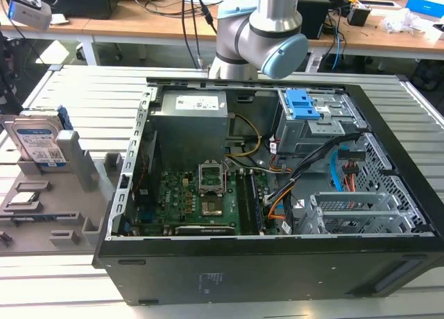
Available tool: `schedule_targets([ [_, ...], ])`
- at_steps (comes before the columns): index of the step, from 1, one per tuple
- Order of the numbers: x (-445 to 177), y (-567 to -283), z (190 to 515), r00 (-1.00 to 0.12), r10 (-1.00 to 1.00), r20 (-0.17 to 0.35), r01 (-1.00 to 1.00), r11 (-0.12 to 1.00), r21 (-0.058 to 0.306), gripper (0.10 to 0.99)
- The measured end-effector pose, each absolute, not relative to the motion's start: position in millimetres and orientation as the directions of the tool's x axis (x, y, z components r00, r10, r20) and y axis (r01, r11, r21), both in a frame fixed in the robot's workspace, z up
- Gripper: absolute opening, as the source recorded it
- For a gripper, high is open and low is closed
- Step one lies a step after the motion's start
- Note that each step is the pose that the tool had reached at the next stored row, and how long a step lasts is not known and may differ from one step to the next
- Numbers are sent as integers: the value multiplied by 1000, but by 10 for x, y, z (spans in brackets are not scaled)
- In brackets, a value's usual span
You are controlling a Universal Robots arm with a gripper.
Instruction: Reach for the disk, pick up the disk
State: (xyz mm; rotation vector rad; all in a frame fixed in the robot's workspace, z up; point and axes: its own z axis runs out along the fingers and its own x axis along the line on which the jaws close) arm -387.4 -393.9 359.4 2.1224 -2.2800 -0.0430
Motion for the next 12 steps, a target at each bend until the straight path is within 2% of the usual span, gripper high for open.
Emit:
schedule_targets([
  [6,-3875,-3939,3594,63,-998,0,-997,-63,38,106],
  [12,-3874,-3933,3590,51,-999,1,-998,-51,38,106],
])
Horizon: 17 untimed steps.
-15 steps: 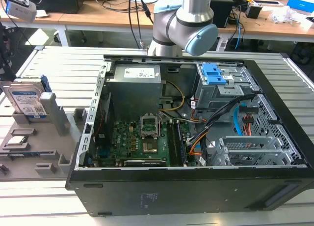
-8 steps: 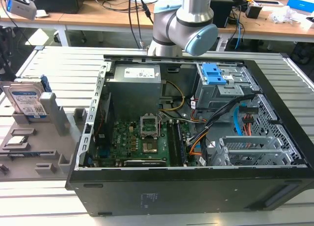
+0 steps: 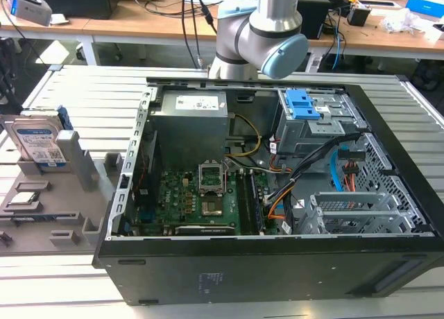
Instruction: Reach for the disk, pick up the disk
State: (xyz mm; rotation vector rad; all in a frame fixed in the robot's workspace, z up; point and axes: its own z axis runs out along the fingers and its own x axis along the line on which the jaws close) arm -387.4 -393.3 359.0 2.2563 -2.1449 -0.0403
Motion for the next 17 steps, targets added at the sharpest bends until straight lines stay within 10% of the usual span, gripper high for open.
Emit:
schedule_targets([
  [7,-3875,-3932,3588,37,-999,1,-999,-37,38,114],
  [14,-3875,-3932,3587,34,-999,1,-999,-34,38,541],
  [17,-3875,-3900,3588,34,-999,1,-999,-33,38,541],
])
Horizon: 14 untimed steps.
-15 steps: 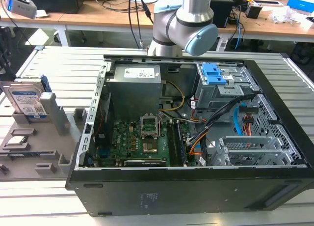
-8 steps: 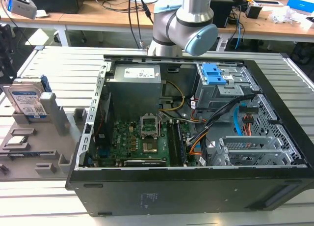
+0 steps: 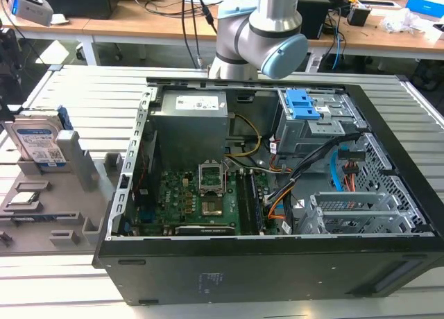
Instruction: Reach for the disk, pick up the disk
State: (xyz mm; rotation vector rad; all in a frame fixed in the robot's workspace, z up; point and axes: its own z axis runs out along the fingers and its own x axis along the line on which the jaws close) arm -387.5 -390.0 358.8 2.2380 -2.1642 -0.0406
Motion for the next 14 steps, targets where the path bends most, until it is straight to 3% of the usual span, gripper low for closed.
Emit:
schedule_targets([
  [14,-3990,-3782,3582,34,-999,1,-999,-34,38,541],
])
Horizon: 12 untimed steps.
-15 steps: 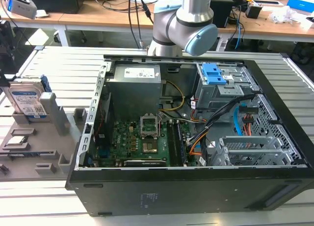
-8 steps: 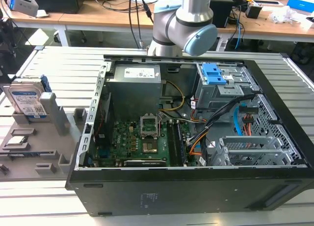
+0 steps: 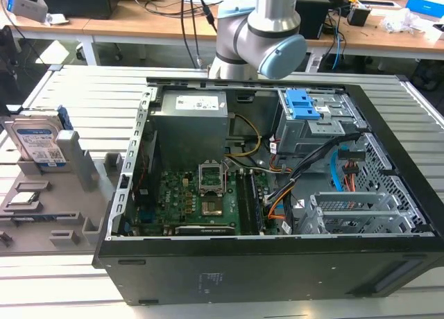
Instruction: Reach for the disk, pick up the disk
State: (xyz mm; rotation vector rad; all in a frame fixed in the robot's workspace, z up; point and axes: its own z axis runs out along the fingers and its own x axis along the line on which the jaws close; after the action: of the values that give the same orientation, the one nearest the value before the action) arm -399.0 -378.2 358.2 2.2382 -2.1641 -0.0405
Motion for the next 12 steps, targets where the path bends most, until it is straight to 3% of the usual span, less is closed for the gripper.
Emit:
schedule_targets([
  [12,-4024,-3767,3561,34,-999,1,-999,-34,38,541],
])
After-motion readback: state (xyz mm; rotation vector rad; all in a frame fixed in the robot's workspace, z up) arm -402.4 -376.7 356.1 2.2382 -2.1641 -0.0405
